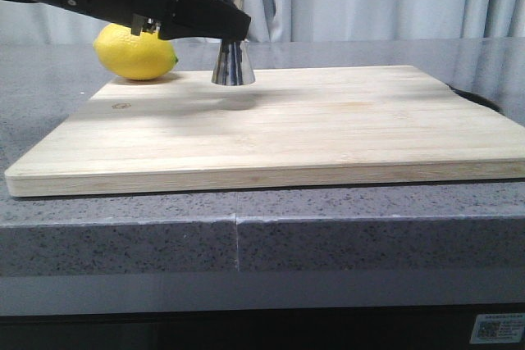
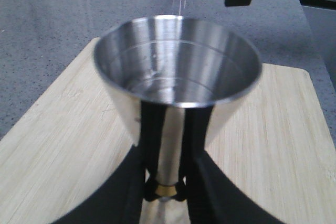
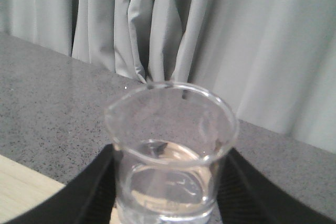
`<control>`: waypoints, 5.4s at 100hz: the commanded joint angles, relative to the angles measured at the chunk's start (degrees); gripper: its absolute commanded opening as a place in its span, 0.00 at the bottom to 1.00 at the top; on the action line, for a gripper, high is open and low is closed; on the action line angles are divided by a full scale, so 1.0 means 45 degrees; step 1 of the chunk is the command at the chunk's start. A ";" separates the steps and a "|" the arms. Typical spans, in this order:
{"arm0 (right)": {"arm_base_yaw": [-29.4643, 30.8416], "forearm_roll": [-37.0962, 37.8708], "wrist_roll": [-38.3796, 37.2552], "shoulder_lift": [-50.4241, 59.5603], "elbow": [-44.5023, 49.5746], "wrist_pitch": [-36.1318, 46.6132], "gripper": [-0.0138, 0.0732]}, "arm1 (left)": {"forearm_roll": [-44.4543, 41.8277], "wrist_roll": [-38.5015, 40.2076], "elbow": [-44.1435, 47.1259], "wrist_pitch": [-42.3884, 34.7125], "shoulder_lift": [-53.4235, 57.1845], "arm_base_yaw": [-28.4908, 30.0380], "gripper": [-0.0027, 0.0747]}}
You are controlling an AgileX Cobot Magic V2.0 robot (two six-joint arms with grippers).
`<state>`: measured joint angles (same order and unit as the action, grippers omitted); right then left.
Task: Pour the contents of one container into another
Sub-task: 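Lift the beaker with the right gripper and carry it toward the jigger, then position the beaker spout above the jigger mouth with the right gripper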
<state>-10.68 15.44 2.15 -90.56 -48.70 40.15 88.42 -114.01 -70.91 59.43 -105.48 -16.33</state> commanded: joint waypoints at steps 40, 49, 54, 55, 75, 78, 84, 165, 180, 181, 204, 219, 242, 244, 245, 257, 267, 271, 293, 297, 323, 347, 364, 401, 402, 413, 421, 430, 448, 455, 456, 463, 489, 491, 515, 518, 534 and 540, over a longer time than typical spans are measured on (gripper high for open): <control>-0.0865 0.1253 0.0035 0.1862 -0.0393 0.0201 0.38 | 0.1655 -0.0121 -0.0619 0.0392 0.0546 -0.0484 0.15; -0.0962 0.1366 0.0035 0.1862 -0.0393 0.0122 0.38 | 0.1655 -0.0121 -0.0619 0.0392 0.0546 -0.0592 0.15; -0.0962 0.1698 0.0035 0.1862 -0.0393 0.0074 0.38 | 0.1655 -0.0121 -0.0619 0.0392 0.0546 -0.0669 0.15; -0.0962 0.1729 0.0035 0.1862 -0.0393 0.0072 0.38 | 0.1655 -0.0121 -0.0619 0.0392 0.0546 -0.0682 0.15; -0.0962 0.2154 0.0035 0.1946 -0.0393 -0.0189 0.38 | 0.1631 -0.0121 -0.0619 0.0392 0.0546 -0.0846 0.15; -0.0962 0.2177 0.0035 0.1975 -0.0393 -0.0223 0.38 | 0.1598 -0.0121 -0.0619 0.0392 0.0546 -0.0884 0.15; -0.0962 0.2177 0.0035 0.2029 -0.0393 -0.0223 0.38 | 0.1572 -0.0121 -0.0619 0.0392 0.0546 -0.0912 0.15; -0.1475 0.3544 -0.0285 0.2252 -0.0498 -0.0332 0.38 | 0.1369 -0.0121 -0.0619 0.0416 0.0416 -0.1137 0.15; -0.1475 0.3831 -0.0285 0.2271 -0.0547 -0.0378 0.38 | 0.1350 -0.0121 -0.0619 0.0464 0.0416 -0.1137 0.15; -0.1475 0.3833 -0.0285 0.2271 -0.0571 -0.0412 0.38 | 0.1350 -0.0121 -0.0619 0.0460 0.0416 -0.1137 0.15; -0.1475 0.4291 -0.0340 0.2271 -0.1003 -0.0575 0.38 | 0.1350 -0.0121 -0.0619 0.0494 0.0416 -0.1137 0.15; -0.1475 0.4463 -0.0368 0.2271 -0.1199 -0.0702 0.38 | 0.1350 -0.0121 -0.0619 0.0494 0.0416 -0.1137 0.15; -0.1475 0.4956 -0.0396 0.2271 -0.1274 -0.0866 0.38 | 0.1343 -0.0121 -0.0619 0.0494 0.0416 -0.1137 0.15; -0.1475 0.5004 -0.0396 0.2271 -0.1274 -0.0866 0.38 | 0.1343 -0.0121 -0.0619 0.0494 0.0416 -0.1137 0.15; -0.1475 0.5006 -0.0396 0.2271 -0.1274 -0.0866 0.38 | 0.1343 -0.0121 -0.0619 0.0494 0.0416 -0.1137 0.15; -0.1475 0.5006 -0.0396 0.2271 -0.1274 -0.0866 0.38 | 0.1322 -0.0121 -0.0619 0.0494 0.0416 -0.1137 0.15; -0.1475 0.5034 -0.0396 0.2271 -0.1274 -0.0866 0.38 | 0.1316 -0.0121 -0.0619 0.0494 0.0416 -0.1137 0.15; -0.1475 0.5055 -0.0396 0.2271 -0.1274 -0.0866 0.38 | 0.1294 -0.0121 -0.0619 0.0516 0.0416 -0.1137 0.15; -0.1962 0.5244 -0.0396 0.2271 -0.1274 -0.1001 0.38 | 0.1294 -0.0121 -0.0619 0.0597 0.0416 -0.1137 0.15; -0.2014 0.5270 -0.0396 0.2271 -0.1274 -0.1024 0.38 | 0.1294 -0.0121 -0.0619 0.0597 0.0416 -0.1137 0.15; -0.2045 0.5414 -0.0396 0.2271 -0.1274 -0.1126 0.38 | 0.1294 -0.0098 -0.0619 0.0818 0.0416 -0.1137 0.15; -0.2045 0.5775 -0.0396 0.2271 -0.1274 -0.1147 0.38 | 0.1238 -0.0098 -0.0619 0.0818 0.0416 -0.1137 0.15; -0.2045 0.5968 -0.0396 0.2271 -0.1274 -0.1173 0.38 | 0.1221 -0.0098 -0.0619 0.0818 0.0416 -0.1137 0.15; -0.2074 0.6428 -0.0396 0.2271 -0.1274 -0.1173 0.38 | 0.1190 -0.0098 -0.0619 0.0846 0.0416 -0.1137 0.15; -0.2074 0.6430 -0.0396 0.2271 -0.1274 -0.1173 0.38 | 0.1190 -0.0098 -0.0619 0.0846 0.0416 -0.1137 0.15; -0.2074 0.6577 -0.0396 0.2271 -0.1274 -0.1218 0.38 | 0.1166 -0.0053 -0.0619 0.0846 0.0416 -0.1137 0.15; -0.2074 0.6659 -0.0396 0.2271 -0.1274 -0.1218 0.38 | 0.1019 -0.0022 -0.0619 0.0846 0.0416 -0.1196 0.15; -0.2074 0.6764 -0.0396 0.2271 -0.1274 -0.1245 0.38 | 0.0904 -0.0022 -0.0619 0.0810 0.0416 -0.1373 0.15; -0.2074 0.6920 -0.0396 0.2271 -0.1274 -0.1429 0.38 | 0.0904 -0.0022 -0.0619 0.0782 0.0416 -0.1490 0.15; -0.2074 0.7111 -0.0396 0.2271 -0.1274 -0.1492 0.38 | 0.0904 -0.0022 -0.0619 0.0761 0.0416 -0.1490 0.15; -0.2074 0.7111 -0.0396 0.2271 -0.1274 -0.1518 0.38 | 0.0904 -0.0022 -0.0619 0.0761 0.0416 -0.1490 0.15; -0.2074 0.7226 -0.0396 0.2271 -0.1274 -0.1504 0.38 | 0.0904 -0.0022 -0.0619 0.0761 0.0416 -0.1490 0.15; -0.2074 0.7319 -0.0396 0.2271 -0.1274 -0.1525 0.38 | 0.0904 -0.0022 -0.0619 0.0761 0.0416 -0.1490 0.15; -0.2074 0.7350 -0.0396 0.2271 -0.1274 -0.1525 0.38 | 0.0904 -0.0022 -0.0619 0.0761 0.0416 -0.1490 0.15; -0.2074 0.7865 -0.0396 0.2271 -0.1274 -0.1556 0.38 | 0.0904 -0.0022 -0.0619 0.0761 0.0416 -0.1490 0.15; -0.2074 0.7965 -0.0396 0.2271 -0.1274 -0.1556 0.38 | 0.0904 -0.0022 -0.0619 0.0761 0.0416 -0.1490 0.15; -0.2074 0.8234 -0.0396 0.2271 -0.1326 -0.1647 0.38 | 0.0904 -0.0022 -0.0619 0.0761 0.0416 -0.1490 0.15; -0.2074 0.8398 -0.0396 0.2271 -0.1445 -0.1701 0.38 | 0.0904 -0.0022 -0.0619 0.0761 0.0416 -0.1490 0.15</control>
<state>-19.85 52.69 0.00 -82.77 -52.85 29.80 87.42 -114.39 -72.03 59.99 -106.33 -22.48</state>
